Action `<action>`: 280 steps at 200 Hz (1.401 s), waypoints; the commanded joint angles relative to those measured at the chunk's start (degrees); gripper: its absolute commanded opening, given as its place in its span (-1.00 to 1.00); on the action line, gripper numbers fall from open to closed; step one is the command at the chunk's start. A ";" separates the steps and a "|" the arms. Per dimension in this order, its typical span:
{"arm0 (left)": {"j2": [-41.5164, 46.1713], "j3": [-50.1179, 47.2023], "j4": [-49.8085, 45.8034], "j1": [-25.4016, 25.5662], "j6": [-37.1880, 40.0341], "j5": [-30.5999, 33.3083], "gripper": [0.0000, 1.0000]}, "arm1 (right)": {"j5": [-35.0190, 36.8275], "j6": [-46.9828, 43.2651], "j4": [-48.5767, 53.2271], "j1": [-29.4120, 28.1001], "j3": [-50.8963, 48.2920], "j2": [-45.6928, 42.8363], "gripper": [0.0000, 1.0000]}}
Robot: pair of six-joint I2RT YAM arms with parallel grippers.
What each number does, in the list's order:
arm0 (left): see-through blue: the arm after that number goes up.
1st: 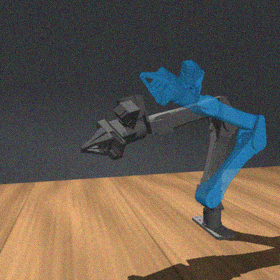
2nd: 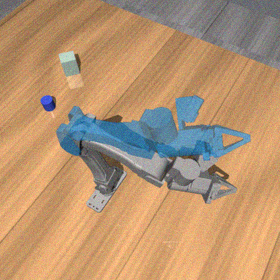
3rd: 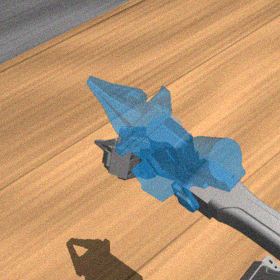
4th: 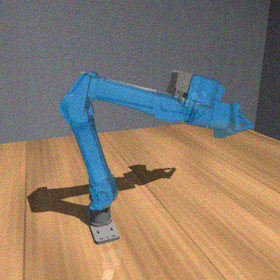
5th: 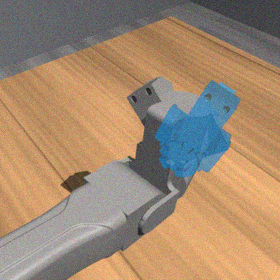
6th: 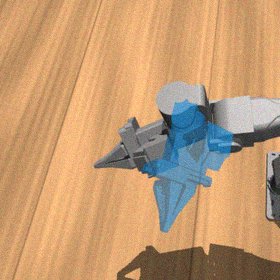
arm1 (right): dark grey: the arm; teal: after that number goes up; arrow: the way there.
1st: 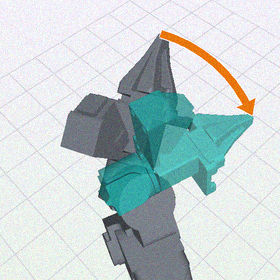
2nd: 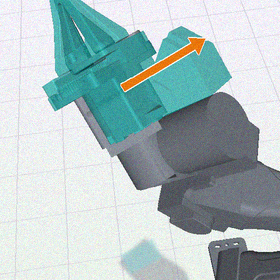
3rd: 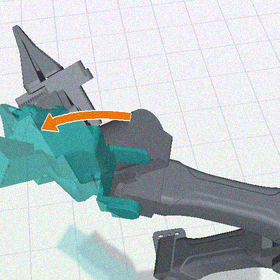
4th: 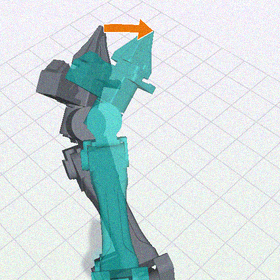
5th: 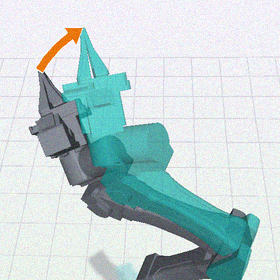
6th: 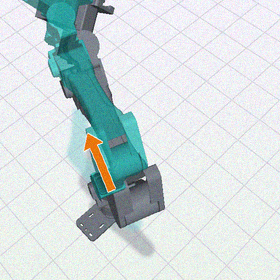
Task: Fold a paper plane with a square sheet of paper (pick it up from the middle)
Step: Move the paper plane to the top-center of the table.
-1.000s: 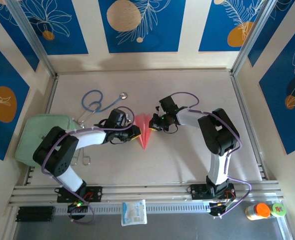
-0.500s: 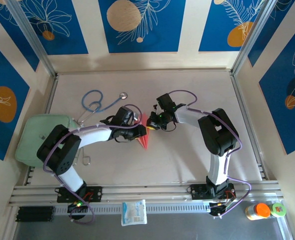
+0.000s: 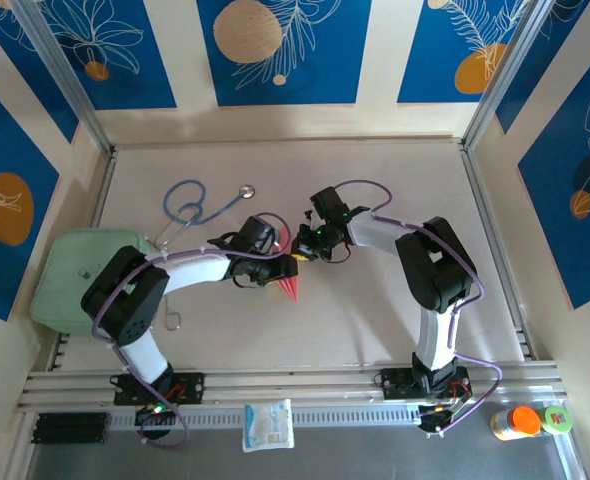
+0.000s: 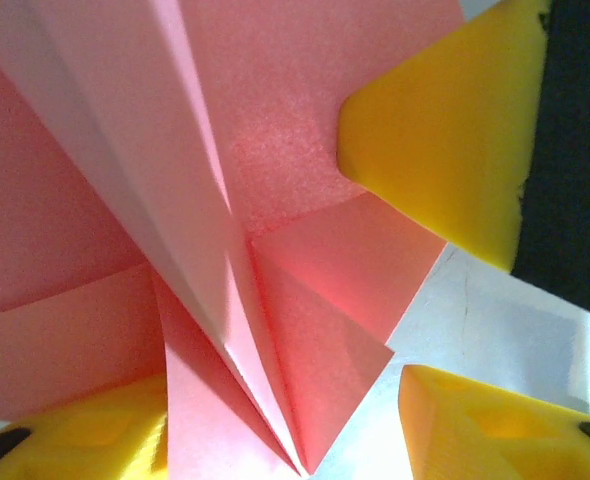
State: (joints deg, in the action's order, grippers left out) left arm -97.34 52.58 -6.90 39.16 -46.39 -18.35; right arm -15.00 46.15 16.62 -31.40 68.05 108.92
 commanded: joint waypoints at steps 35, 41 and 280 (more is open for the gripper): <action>-1.95 1.91 -0.68 0.49 -1.55 1.22 0.12 | -0.64 0.65 1.64 -0.50 1.31 -0.99 -0.86; -2.06 1.98 -0.56 0.52 -1.82 1.21 0.13 | -0.71 0.67 1.66 -0.51 1.35 -0.99 -0.86; -1.68 6.00 -10.34 0.27 -2.20 8.33 -0.87 | 7.04 -0.53 3.65 0.42 -0.57 -6.63 -0.15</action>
State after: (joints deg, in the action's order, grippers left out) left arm -99.11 55.94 -11.73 39.20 -51.79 -12.12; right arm -12.14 46.39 18.65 -31.79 68.84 107.87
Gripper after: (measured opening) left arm 0.095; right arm 0.368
